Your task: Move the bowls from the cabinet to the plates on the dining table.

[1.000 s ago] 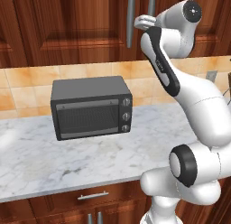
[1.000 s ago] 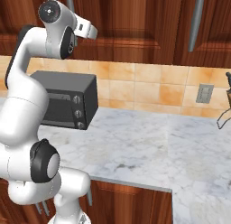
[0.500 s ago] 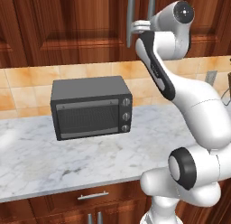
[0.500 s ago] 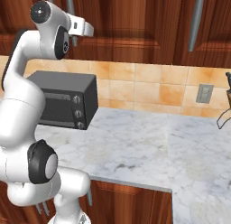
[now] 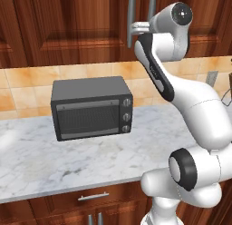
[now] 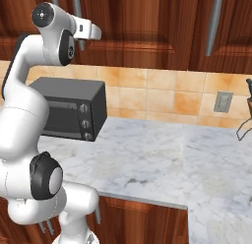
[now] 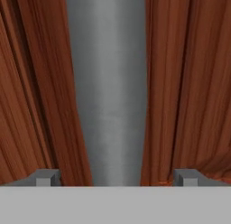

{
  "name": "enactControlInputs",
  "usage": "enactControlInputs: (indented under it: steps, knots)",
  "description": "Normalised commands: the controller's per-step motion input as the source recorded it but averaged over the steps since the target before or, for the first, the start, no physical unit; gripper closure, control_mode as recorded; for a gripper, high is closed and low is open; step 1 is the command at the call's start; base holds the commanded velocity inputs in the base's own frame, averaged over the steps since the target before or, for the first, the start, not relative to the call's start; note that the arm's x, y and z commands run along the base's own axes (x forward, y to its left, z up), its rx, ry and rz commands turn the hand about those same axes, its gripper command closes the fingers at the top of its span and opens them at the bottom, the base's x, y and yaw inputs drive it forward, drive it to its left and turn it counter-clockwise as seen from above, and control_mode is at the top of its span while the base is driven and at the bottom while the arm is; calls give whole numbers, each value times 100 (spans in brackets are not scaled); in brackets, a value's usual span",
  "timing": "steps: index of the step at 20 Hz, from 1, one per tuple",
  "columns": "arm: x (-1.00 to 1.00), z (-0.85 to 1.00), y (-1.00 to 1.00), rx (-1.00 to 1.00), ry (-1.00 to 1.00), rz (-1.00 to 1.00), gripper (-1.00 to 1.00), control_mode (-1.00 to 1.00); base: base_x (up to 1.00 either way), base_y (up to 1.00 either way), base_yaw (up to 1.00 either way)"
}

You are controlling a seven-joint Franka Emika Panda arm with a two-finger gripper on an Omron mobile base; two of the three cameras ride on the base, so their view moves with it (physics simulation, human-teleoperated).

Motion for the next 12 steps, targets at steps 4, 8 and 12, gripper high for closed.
enactControlInputs:
  steps: [4,8,12]
  knots:
    - [47,-26,0,-5,-1,1,-100,-100,0,0,0]
    - [29,-24,0,-5,-3,1,100,-100,0,0,0]
    - [3,-4,0,-1,-1,0,100,-100,0,0,0]
